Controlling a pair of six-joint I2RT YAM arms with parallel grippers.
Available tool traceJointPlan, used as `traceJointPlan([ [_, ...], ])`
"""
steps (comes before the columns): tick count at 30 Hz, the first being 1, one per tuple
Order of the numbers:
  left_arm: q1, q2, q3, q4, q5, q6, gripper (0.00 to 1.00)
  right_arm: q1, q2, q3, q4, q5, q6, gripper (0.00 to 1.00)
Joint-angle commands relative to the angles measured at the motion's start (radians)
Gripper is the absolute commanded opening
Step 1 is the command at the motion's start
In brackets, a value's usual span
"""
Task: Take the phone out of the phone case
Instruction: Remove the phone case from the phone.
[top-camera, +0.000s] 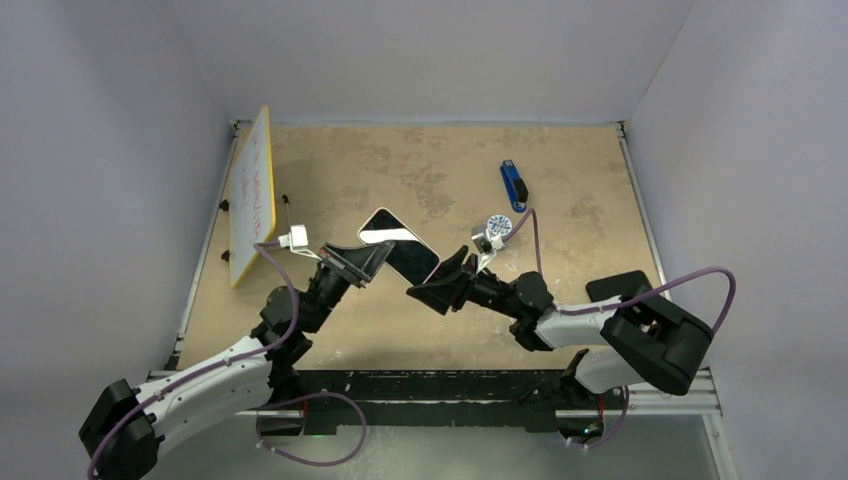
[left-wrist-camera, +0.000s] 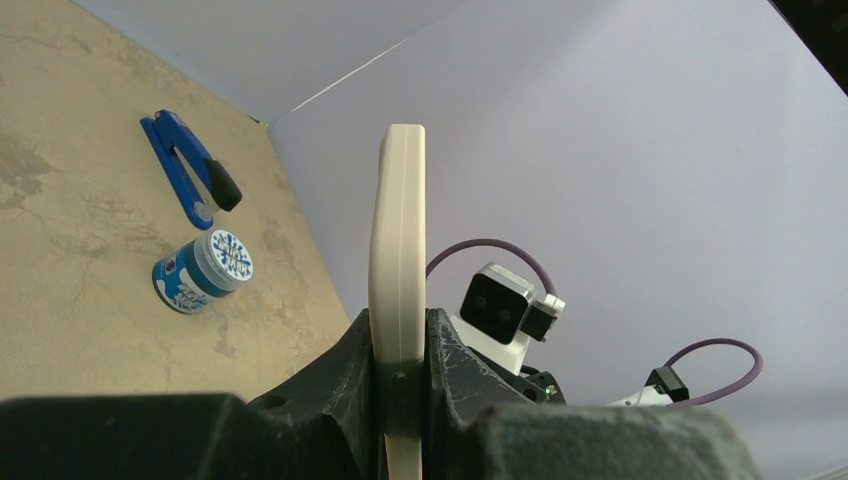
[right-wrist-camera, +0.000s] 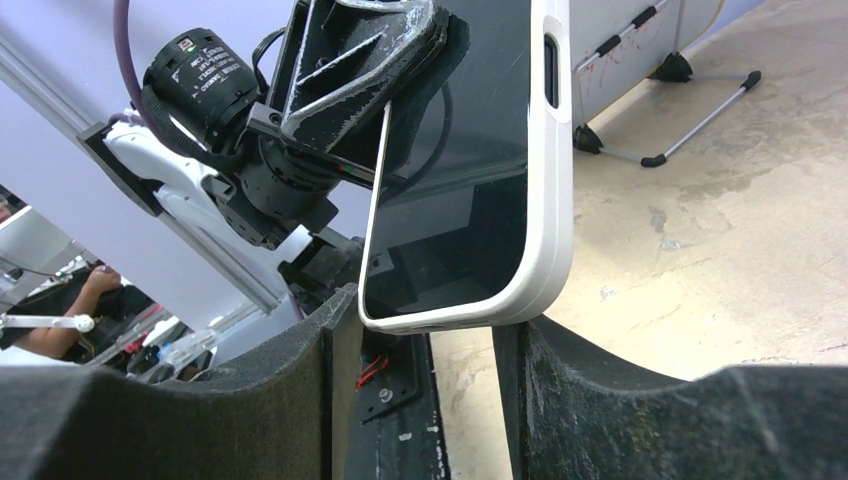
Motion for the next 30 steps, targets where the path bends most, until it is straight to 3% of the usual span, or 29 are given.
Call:
traceJointPlan([
  [1,-0.001,-0.025,0.013,0.09,-0.001,-0.036,0.0,0.001,0.017,0.001,0.315,0.003,0.02,0.52],
  [22,0.0,-0.028,0.008,0.072,-0.023,-0.026,0.0,0.001,-0.059,0.002,0.313,0.024,0.032,0.51],
  [30,-0.002,-0.022,0.024,0.033,-0.018,-0.042,0.0,0.001,-0.026,0.015,0.309,-0.026,-0.012,0.34],
])
